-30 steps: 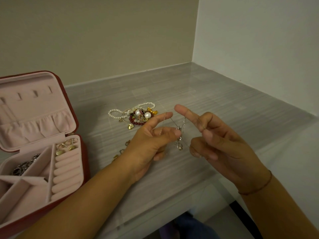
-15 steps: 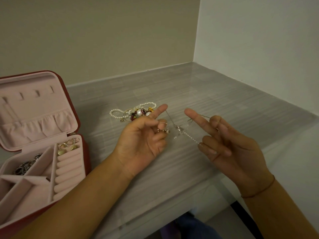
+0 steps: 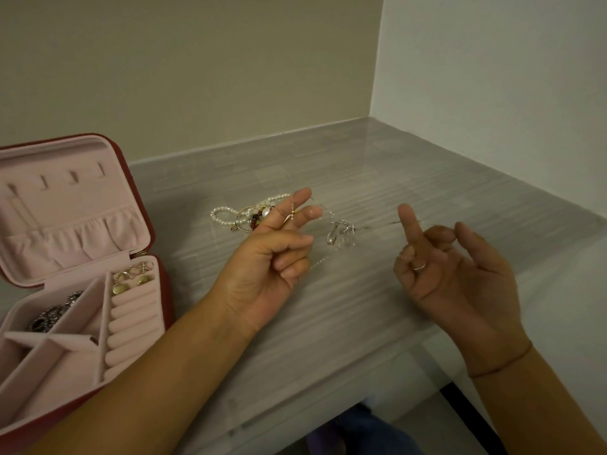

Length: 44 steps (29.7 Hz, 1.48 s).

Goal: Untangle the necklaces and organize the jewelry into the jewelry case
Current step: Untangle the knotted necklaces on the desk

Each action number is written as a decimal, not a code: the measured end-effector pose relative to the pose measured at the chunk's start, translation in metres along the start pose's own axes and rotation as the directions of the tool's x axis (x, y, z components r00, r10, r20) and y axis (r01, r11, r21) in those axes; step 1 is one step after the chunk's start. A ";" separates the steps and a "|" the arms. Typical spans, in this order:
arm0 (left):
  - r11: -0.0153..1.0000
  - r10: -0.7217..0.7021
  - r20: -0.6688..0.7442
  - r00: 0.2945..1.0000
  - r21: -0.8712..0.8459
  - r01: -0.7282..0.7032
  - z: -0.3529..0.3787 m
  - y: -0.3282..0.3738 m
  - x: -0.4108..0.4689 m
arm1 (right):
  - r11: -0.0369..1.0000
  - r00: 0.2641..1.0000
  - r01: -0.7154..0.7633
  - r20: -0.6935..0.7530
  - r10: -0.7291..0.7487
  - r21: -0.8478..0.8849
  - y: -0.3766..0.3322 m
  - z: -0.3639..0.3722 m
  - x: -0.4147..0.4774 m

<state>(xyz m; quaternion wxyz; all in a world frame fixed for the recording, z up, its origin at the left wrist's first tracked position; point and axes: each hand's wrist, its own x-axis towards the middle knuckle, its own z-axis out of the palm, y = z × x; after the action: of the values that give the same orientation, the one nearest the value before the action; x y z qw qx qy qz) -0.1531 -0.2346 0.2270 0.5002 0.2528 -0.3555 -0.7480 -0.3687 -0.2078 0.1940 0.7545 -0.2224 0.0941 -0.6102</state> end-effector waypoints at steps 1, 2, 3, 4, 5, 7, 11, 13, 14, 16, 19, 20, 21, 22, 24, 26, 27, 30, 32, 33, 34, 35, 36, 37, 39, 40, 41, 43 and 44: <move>1.000 -0.003 0.014 1.000 -0.004 0.003 0.001 0.000 -0.001 | 0.998 0.997 0.008 -0.073 -0.012 -0.067 0.000 0.004 -0.001; 1.000 -0.007 0.031 0.999 -0.005 0.008 0.002 0.001 -0.002 | 0.991 0.991 -0.010 -0.133 -0.009 -0.135 0.001 0.010 -0.001; 1.000 -0.009 0.047 0.999 -0.001 0.009 0.002 0.000 -0.003 | 0.978 0.983 -0.042 -0.185 0.003 -0.206 0.001 0.015 -0.001; 1.000 -0.008 0.064 0.998 0.005 0.008 0.001 0.000 -0.004 | 0.953 0.973 -0.082 -0.231 0.014 -0.291 0.001 0.019 -0.001; 1.000 -0.006 0.081 0.997 0.013 0.005 0.001 0.001 -0.004 | 0.912 0.965 -0.127 -0.260 0.024 -0.389 0.001 0.022 -0.001; 1.000 0.000 0.107 0.994 0.030 -0.003 0.000 0.002 -0.004 | 0.794 0.959 -0.204 -0.278 0.046 -0.572 0.002 0.026 -0.004; 0.994 0.041 0.115 0.993 0.093 -0.052 0.001 0.005 -0.003 | 0.568 0.959 -0.266 -0.275 0.073 -0.779 0.002 0.026 -0.010; 0.981 0.079 0.103 0.992 0.168 -0.095 0.001 0.007 -0.003 | 0.423 0.966 -0.250 -0.254 0.048 -0.871 0.000 0.027 -0.010; 0.966 0.102 0.087 0.991 0.231 -0.119 0.002 0.007 -0.003 | 0.332 0.971 -0.232 -0.236 0.030 -0.914 0.000 0.028 -0.010; 0.912 0.154 0.048 0.987 0.379 -0.160 0.003 0.008 -0.005 | 0.166 0.979 -0.200 -0.202 0.006 -0.966 -0.003 0.031 -0.010; 0.865 0.191 0.006 0.982 0.472 -0.171 0.006 0.008 -0.007 | 0.081 0.981 -0.192 -0.191 0.023 -0.978 -0.010 0.036 -0.010; 0.865 0.194 -0.003 0.981 0.473 -0.169 0.005 0.008 -0.008 | 0.073 0.980 -0.199 -0.197 0.036 -0.977 -0.011 0.037 -0.010; 0.871 0.194 -0.014 0.981 0.462 -0.166 0.005 0.008 -0.007 | 0.069 0.978 -0.207 -0.204 0.045 -0.976 -0.013 0.038 -0.011; 0.882 0.191 -0.027 0.981 0.444 -0.160 0.004 0.009 -0.007 | 0.069 0.975 -0.218 -0.215 0.051 -0.974 -0.015 0.038 -0.011; 0.897 0.182 -0.052 0.982 0.418 -0.144 0.001 0.009 -0.006 | 0.089 0.969 -0.244 -0.240 0.052 -0.966 -0.020 0.035 -0.012; 0.894 0.172 -0.071 0.982 0.430 -0.126 -0.001 0.009 -0.005 | 0.137 0.965 -0.263 -0.258 0.053 -0.955 -0.024 0.031 -0.012; 0.890 0.160 -0.081 0.984 0.442 -0.108 -0.002 0.009 -0.004 | 0.180 0.965 -0.261 -0.256 0.051 -0.948 -0.025 0.029 -0.012; 0.873 0.092 -0.085 0.992 0.487 -0.039 -0.004 0.008 -0.002 | 0.423 0.968 -0.226 -0.252 -0.006 -0.878 -0.025 0.023 -0.009; 0.854 0.059 -0.057 0.997 0.519 -0.021 -0.004 0.007 -0.002 | 0.645 0.962 -0.191 -0.270 -0.025 -0.740 -0.025 0.023 -0.006; 0.851 0.035 -0.038 0.999 0.525 -0.010 -0.004 0.006 -0.002 | 0.736 0.960 -0.176 -0.279 -0.018 -0.653 -0.025 0.024 -0.004; 0.855 -0.001 -0.016 1.000 0.519 0.010 -0.003 0.005 -0.002 | 0.802 0.959 -0.168 -0.284 -0.002 -0.574 -0.025 0.025 -0.003; 0.865 -0.051 0.010 0.999 0.500 0.040 -0.002 0.005 -0.003 | 0.839 0.957 -0.171 -0.289 0.018 -0.516 -0.025 0.026 -0.001; 0.881 -0.110 0.034 0.993 0.466 0.082 -0.002 0.004 -0.003 | 0.855 0.956 -0.177 -0.293 0.031 -0.487 -0.026 0.027 0.000; 0.898 -0.173 0.061 0.983 0.420 0.132 -0.002 0.004 -0.004 | 0.858 0.955 -0.182 -0.295 0.037 -0.480 -0.027 0.028 0.001; 0.930 -0.278 0.142 0.950 0.289 0.229 -0.003 0.002 -0.004 | 0.853 0.954 -0.192 -0.295 0.047 -0.484 -0.027 0.028 0.002; 0.937 -0.314 0.204 0.927 0.221 0.269 -0.004 0.002 -0.003 | 0.847 0.954 -0.200 -0.295 0.054 -0.493 -0.027 0.028 0.003; 0.939 -0.340 0.284 0.897 0.160 0.305 -0.006 0.002 -0.003 | 0.835 0.954 -0.209 -0.294 0.059 -0.510 -0.026 0.028 0.003; 0.933 -0.342 0.455 0.822 0.057 0.356 -0.010 0.003 -0.002 | 0.799 0.955 -0.221 -0.289 0.062 -0.560 -0.024 0.029 0.005; 0.929 -0.328 0.511 0.795 0.021 0.370 -0.012 0.003 -0.002 | 0.782 0.958 -0.223 -0.281 0.064 -0.582 -0.024 0.029 0.005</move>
<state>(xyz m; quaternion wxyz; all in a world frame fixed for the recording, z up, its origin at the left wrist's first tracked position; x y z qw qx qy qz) -0.1421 -0.2373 0.2226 0.2525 0.0887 -0.3910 -0.8806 -0.3764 -0.2102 0.2311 0.6698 -0.3678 0.3944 -0.5105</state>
